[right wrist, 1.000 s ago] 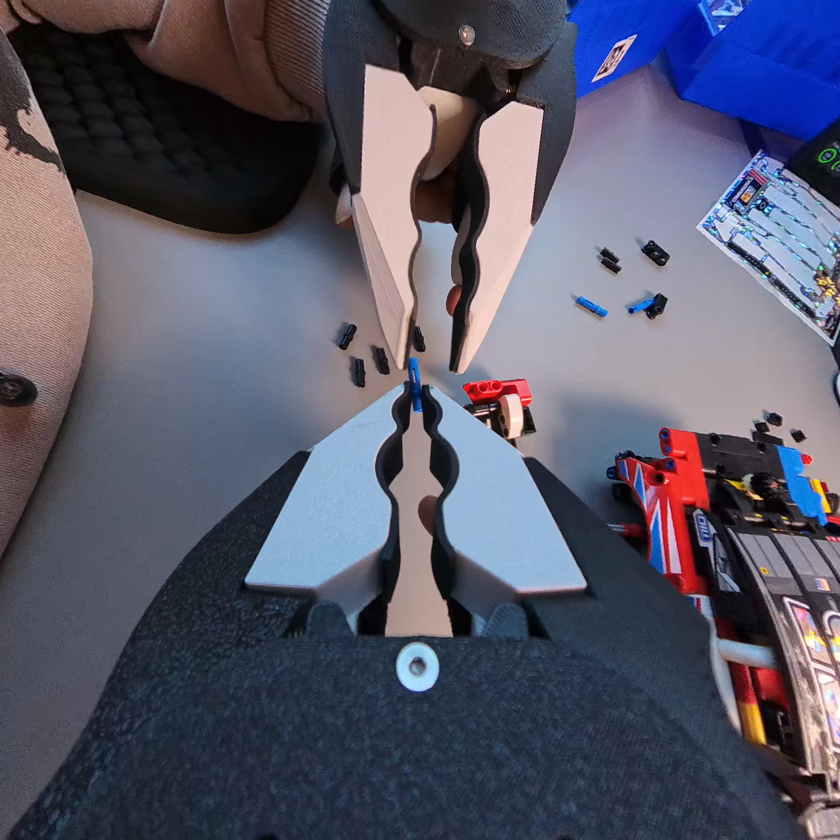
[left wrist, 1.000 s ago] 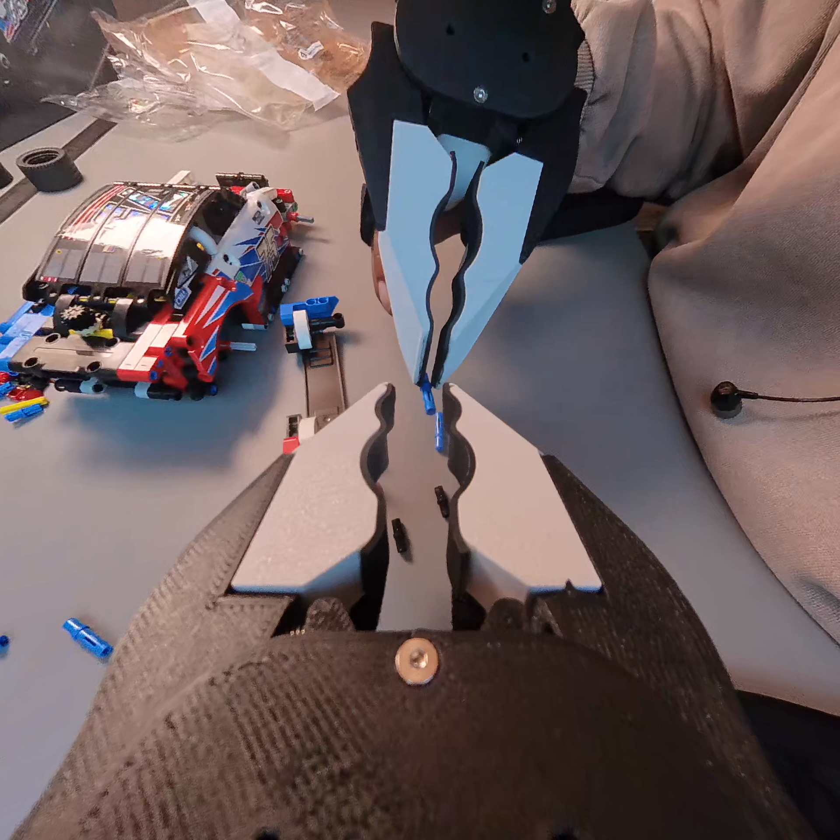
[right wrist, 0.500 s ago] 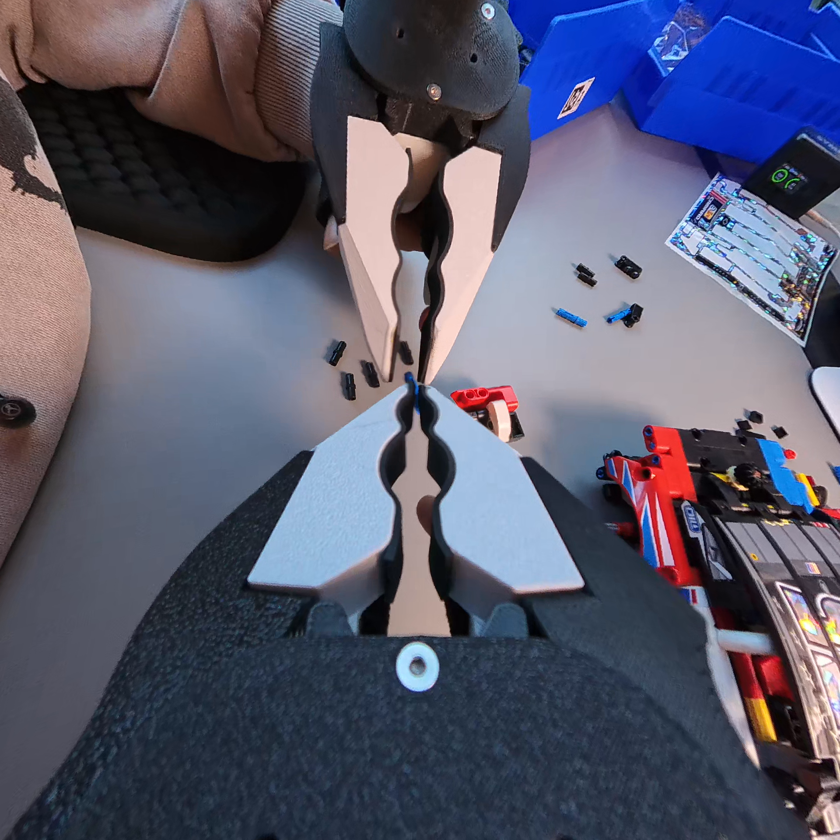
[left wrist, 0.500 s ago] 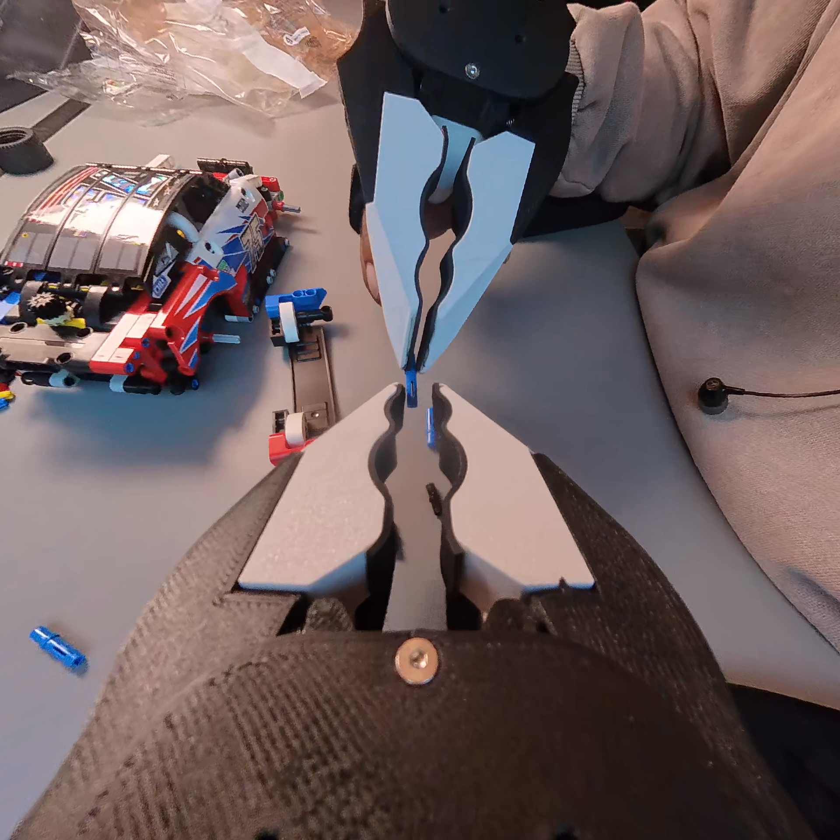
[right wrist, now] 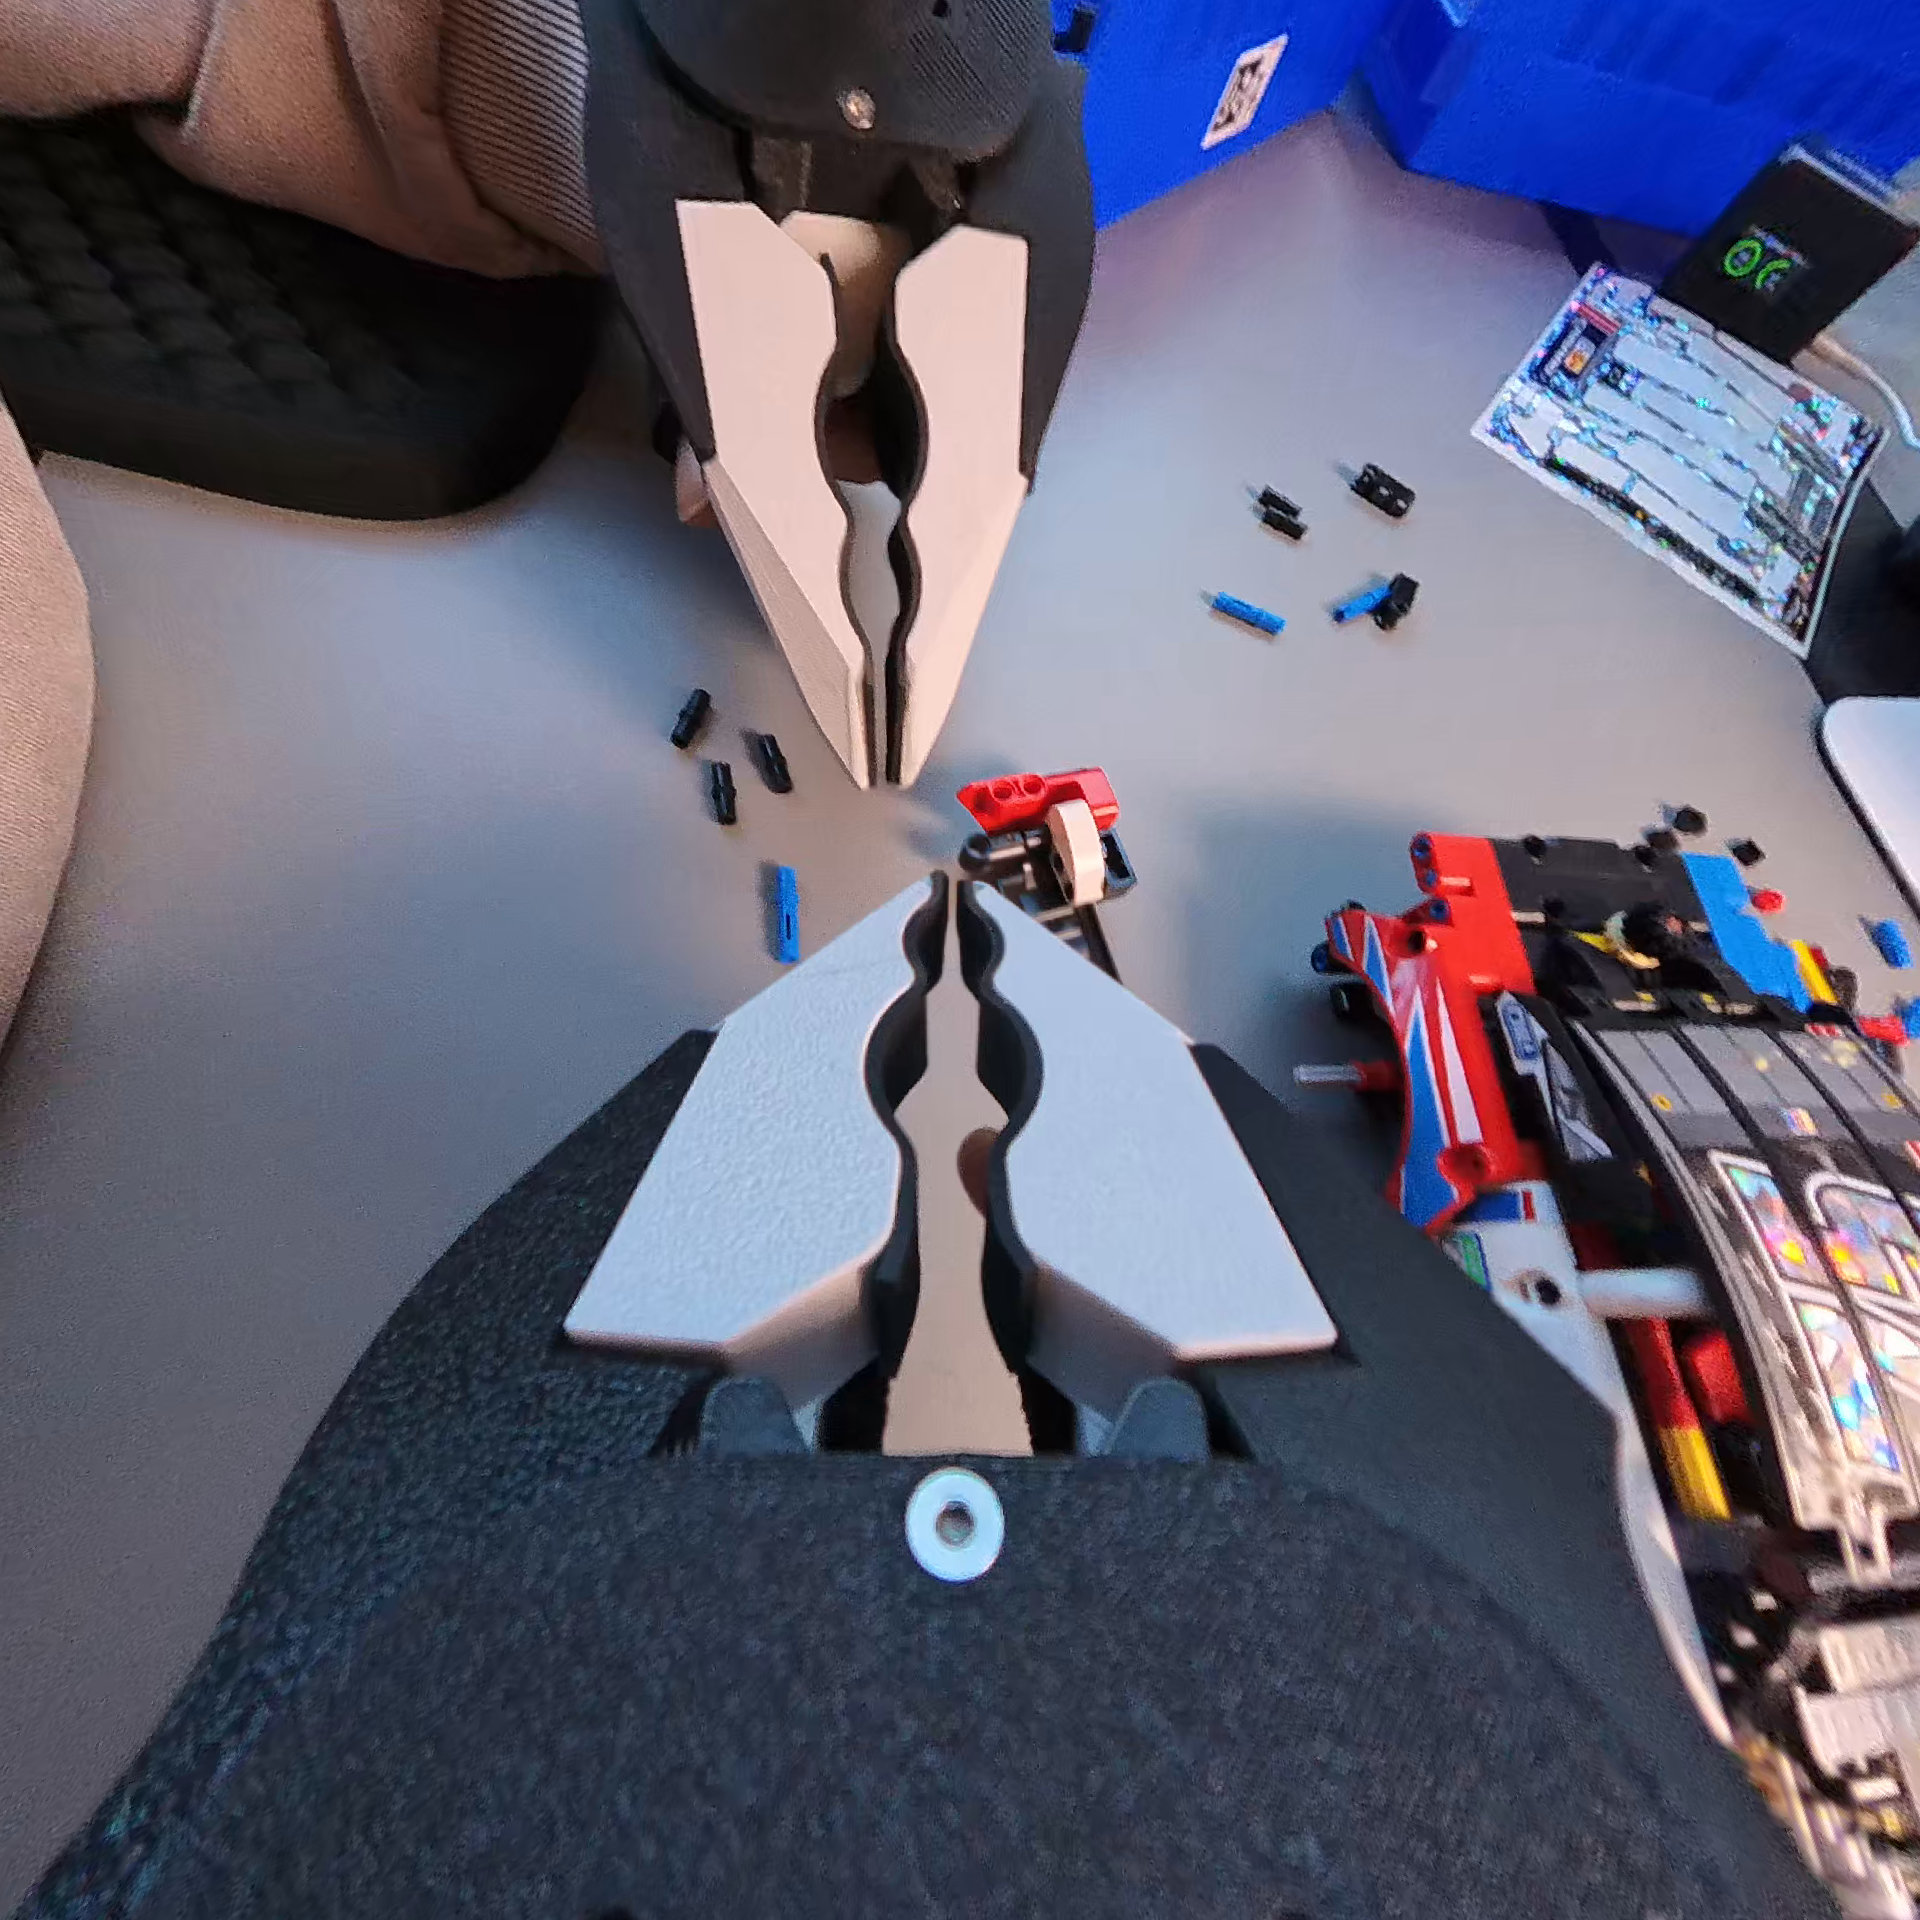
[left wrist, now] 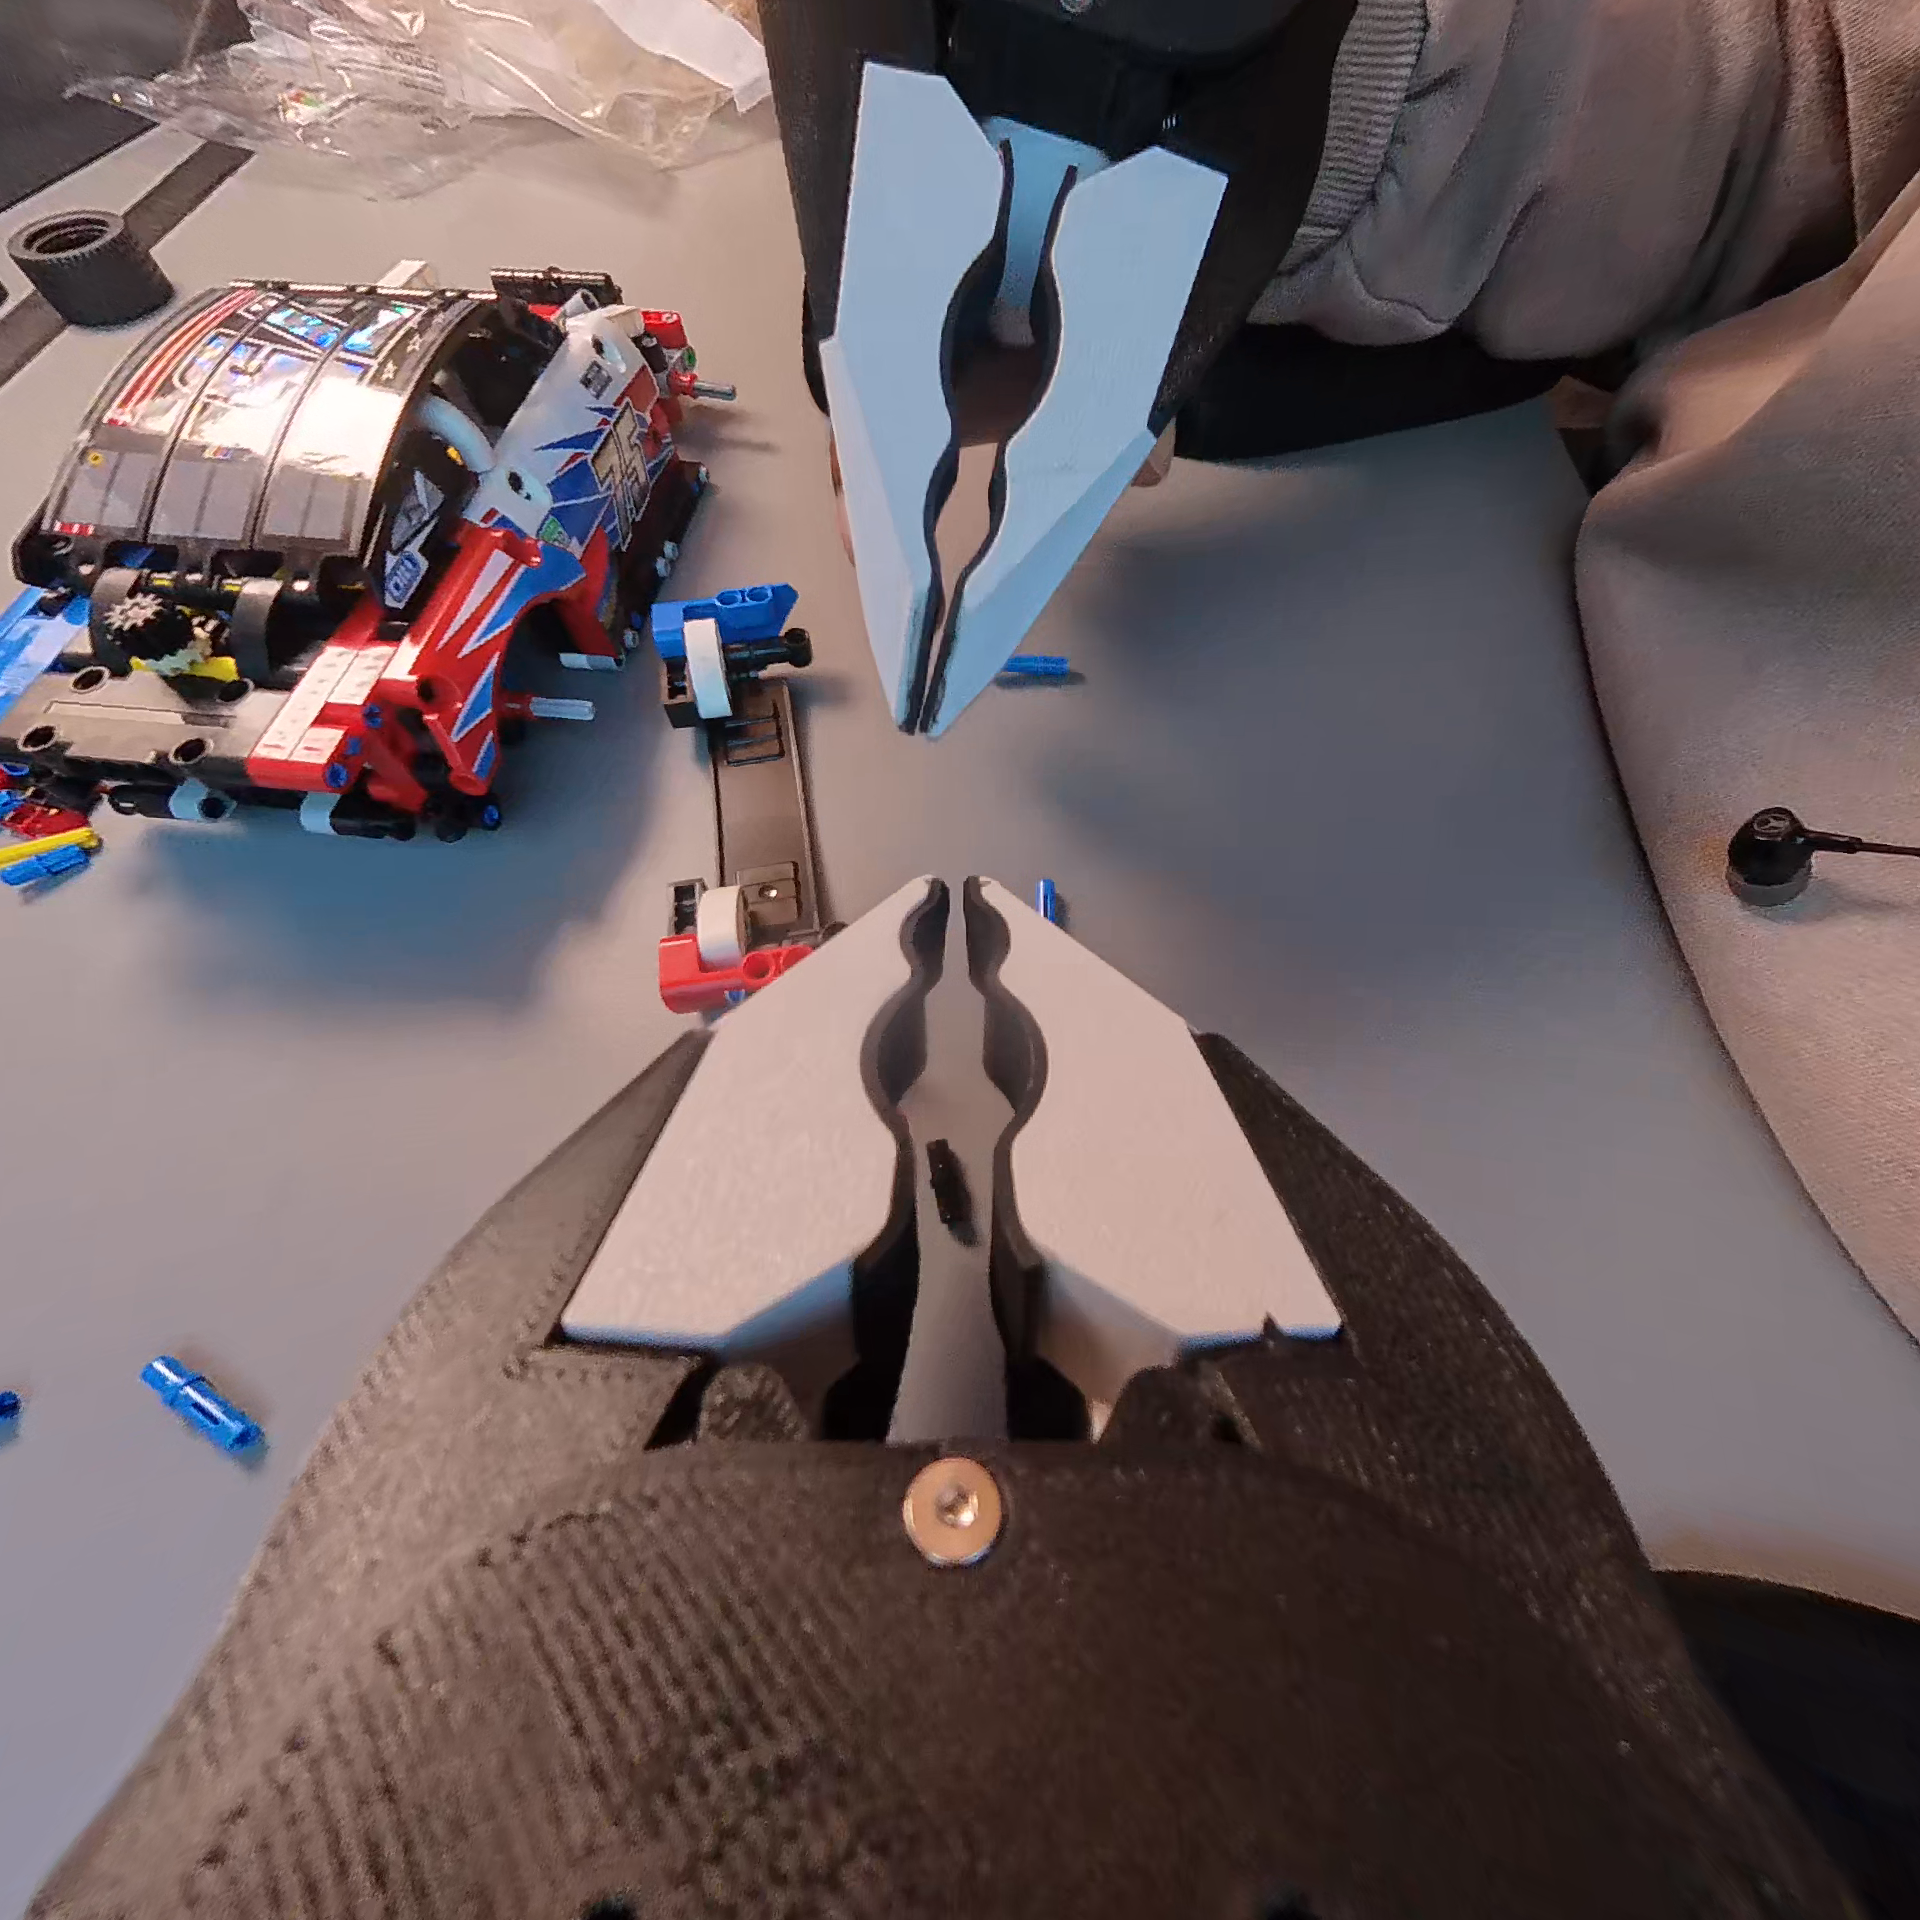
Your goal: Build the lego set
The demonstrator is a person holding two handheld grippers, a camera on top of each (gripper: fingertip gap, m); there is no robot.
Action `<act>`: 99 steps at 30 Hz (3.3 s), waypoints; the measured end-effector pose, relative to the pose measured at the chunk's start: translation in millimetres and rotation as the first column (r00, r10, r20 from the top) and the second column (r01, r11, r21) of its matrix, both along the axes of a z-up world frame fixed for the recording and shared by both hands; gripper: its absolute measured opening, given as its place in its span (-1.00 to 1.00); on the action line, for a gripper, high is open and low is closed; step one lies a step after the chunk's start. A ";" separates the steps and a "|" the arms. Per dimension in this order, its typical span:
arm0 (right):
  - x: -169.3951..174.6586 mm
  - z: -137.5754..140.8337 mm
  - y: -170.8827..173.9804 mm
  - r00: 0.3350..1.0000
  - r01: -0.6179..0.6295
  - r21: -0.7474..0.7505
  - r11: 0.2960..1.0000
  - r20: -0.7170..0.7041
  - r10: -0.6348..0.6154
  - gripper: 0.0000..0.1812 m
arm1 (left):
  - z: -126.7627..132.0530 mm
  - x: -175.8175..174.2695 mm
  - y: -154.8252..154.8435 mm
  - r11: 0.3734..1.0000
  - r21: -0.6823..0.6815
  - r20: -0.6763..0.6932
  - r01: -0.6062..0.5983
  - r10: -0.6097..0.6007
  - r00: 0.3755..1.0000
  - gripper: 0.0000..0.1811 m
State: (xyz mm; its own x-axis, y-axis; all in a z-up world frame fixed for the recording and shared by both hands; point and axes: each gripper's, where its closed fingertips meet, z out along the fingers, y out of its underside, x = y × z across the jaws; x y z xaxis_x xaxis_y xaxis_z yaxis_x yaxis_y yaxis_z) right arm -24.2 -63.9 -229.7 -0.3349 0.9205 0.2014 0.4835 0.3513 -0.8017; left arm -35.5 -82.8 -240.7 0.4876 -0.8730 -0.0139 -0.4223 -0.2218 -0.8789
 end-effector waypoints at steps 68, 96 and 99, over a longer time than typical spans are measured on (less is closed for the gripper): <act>-9.1 97.1 -2.6 0.720 -0.076 -0.964 0.254 -0.230 -0.655 -0.99 | 105.0 8.5 10.7 0.847 0.442 0.206 -0.294 0.223 0.953 -0.97; 27.2 86.4 -41.1 0.934 0.058 -0.553 0.831 -0.265 -0.241 -0.92 | 94.0 45.9 -24.2 0.891 0.454 0.130 -0.024 -0.040 0.991 -0.99; 27.2 84.9 -41.8 0.933 0.060 -0.552 0.832 -0.266 -0.244 -0.97 | 92.1 47.5 -25.4 0.892 0.452 0.122 -0.015 -0.045 0.992 -0.99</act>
State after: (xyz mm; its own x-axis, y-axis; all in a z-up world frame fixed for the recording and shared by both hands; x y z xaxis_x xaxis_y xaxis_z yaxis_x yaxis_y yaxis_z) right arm 3.1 -105.7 -144.8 -0.1853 0.9477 -0.2598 0.1867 -0.2257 -0.9561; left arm 12.0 -108.2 -148.6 0.4986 -0.7940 -0.3477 -0.3021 0.2168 -0.9283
